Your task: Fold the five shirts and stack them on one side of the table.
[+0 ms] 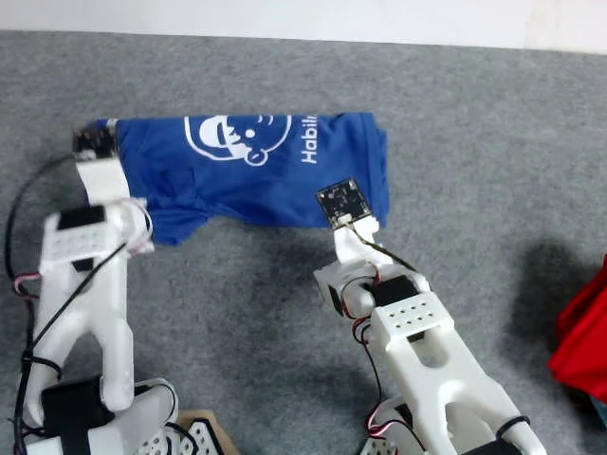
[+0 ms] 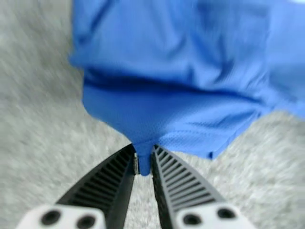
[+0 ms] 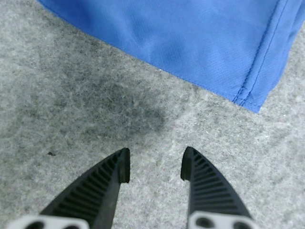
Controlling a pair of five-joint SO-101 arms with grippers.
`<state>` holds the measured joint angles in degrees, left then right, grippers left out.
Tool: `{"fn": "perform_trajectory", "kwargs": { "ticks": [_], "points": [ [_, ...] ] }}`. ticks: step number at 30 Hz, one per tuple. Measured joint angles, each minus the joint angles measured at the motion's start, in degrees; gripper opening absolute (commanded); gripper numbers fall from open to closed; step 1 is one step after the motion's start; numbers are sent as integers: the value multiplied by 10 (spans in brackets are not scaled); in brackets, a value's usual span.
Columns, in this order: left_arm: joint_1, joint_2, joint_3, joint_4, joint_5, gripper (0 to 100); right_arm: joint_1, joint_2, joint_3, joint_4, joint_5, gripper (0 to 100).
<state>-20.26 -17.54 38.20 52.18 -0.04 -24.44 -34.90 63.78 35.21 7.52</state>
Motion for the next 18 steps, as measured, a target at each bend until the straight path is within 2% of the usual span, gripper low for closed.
{"fn": "perform_trajectory", "kwargs": {
  "ticks": [5, 10, 14, 18],
  "points": [
    [0, 72, -122, 11, 33, 6, 0, 0, 0, 0, 0, 181],
    [1, 236, -265, 32, 59, 6, 0, 0, 0, 0, 0, 181],
    [1, 360, -391, 75, 76, 7, 0, 0, 0, 0, 0, 181],
    [9, 407, -493, 134, 81, 7, 0, 0, 0, 0, 0, 181]
  ]
}}
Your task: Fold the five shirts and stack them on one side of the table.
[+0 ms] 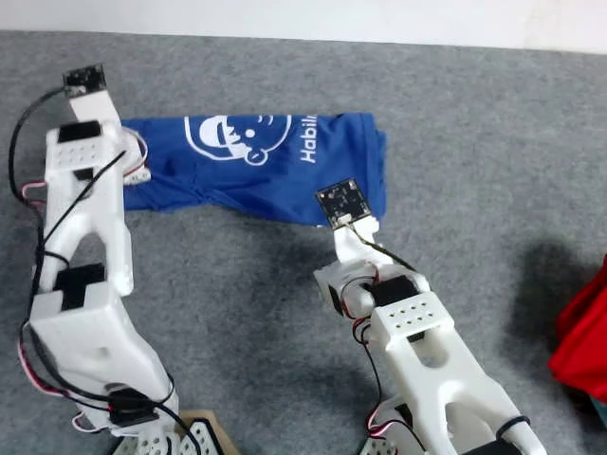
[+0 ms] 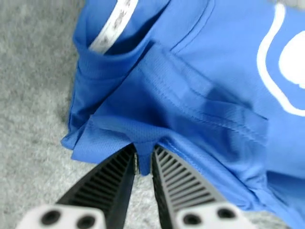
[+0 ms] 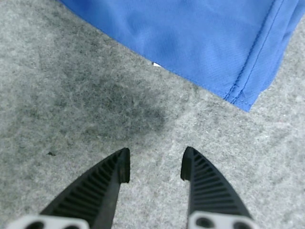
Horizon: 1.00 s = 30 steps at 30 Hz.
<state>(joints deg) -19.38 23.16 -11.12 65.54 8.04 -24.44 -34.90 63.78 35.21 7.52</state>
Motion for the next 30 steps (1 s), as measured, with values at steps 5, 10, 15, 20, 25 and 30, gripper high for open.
{"fn": "perform_trajectory", "kwargs": {
  "ticks": [5, 10, 15, 20, 25, 30],
  "points": [
    [17, 20, -73, -1, 2, 8, 0, 0, 0, 0, 0, 181],
    [24, 65, -113, -25, 3, 85, 0, 0, 0, 0, 0, 181],
    [25, 102, -120, -28, 3, 255, 0, 0, 0, 0, 0, 181],
    [25, 103, -120, -33, 2, 357, 0, 0, 0, 0, 0, 181],
    [31, 105, -156, -33, 1, 344, 0, 0, 0, 0, 0, 181],
    [32, 106, -161, -33, 1, 320, 0, 0, 0, 0, 0, 181]
  ]
}}
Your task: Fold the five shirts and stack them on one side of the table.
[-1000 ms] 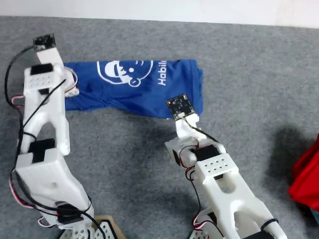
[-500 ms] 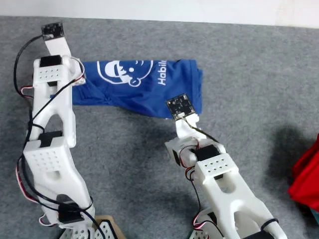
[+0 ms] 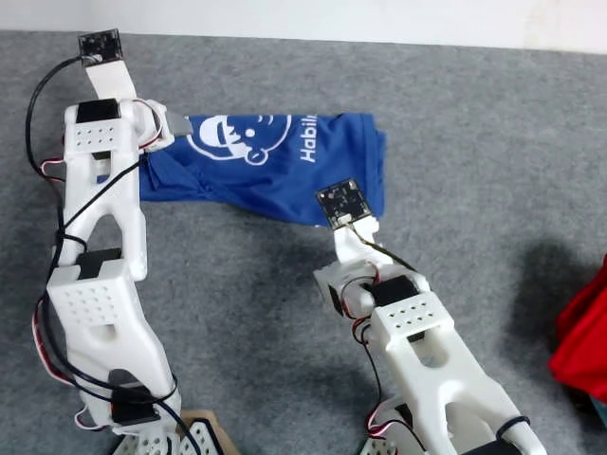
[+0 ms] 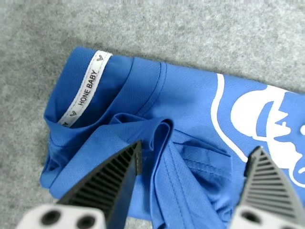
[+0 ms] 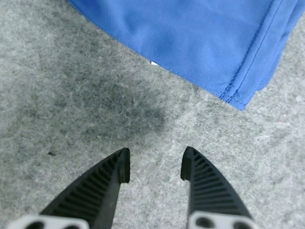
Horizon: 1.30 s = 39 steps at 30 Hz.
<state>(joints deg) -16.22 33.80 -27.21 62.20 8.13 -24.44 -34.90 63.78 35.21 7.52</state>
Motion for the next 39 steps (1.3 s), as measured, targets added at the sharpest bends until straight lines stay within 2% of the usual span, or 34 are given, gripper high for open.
{"fn": "perform_trajectory", "kwargs": {
  "ticks": [2, 4, 11, 20, 24, 30, 33, 39],
  "points": [
    [0, 1, -18, 4, 0, 298, 0, 0, 0, 0, 10, 181],
    [0, -10, -42, 40, 0, 255, 0, 0, 0, 0, 15, 181],
    [-2, -109, -76, 180, 0, 2, 0, 0, 0, 0, 15, 181],
    [-35, -134, -45, 330, -4, 5, 0, 0, 0, 0, 15, 181],
    [-11, -135, 65, 306, -63, 5, 0, 0, 0, 0, 15, 181],
    [6, -142, 225, 144, -76, 5, 0, 0, 0, 0, 15, 181],
    [9, -143, 251, 81, -76, 5, 0, 0, 0, 0, 15, 181],
    [36, -143, 255, 21, -76, 5, 0, 0, 0, 0, 15, 181]
  ]
}}
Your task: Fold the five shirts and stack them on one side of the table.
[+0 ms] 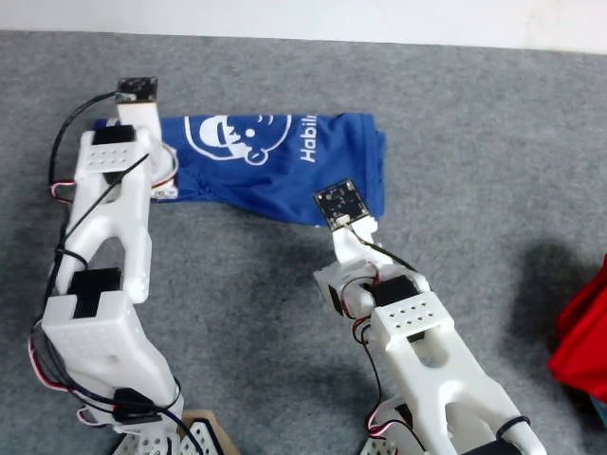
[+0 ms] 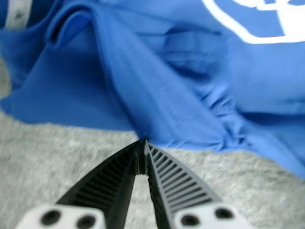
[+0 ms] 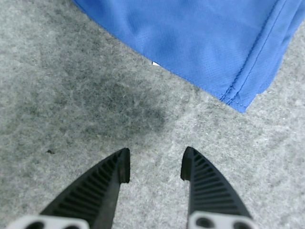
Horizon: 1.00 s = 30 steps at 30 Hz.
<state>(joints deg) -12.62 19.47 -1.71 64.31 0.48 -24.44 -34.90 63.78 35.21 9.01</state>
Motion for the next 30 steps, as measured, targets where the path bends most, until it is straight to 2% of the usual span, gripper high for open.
{"fn": "perform_trajectory", "kwargs": {
  "ticks": [7, 21, 25, 30],
  "points": [
    [12, 0, 46, -105, 0, 5, 0, 0, 0, 0, 0, 181],
    [41, 10, 51, -219, 0, 6, 0, 0, 0, 0, 0, 181],
    [42, 33, 40, -218, 0, 6, 0, 0, 0, 0, 0, 181],
    [41, -10, 21, -142, 0, 6, 0, 0, 0, 0, 0, 181]
  ]
}}
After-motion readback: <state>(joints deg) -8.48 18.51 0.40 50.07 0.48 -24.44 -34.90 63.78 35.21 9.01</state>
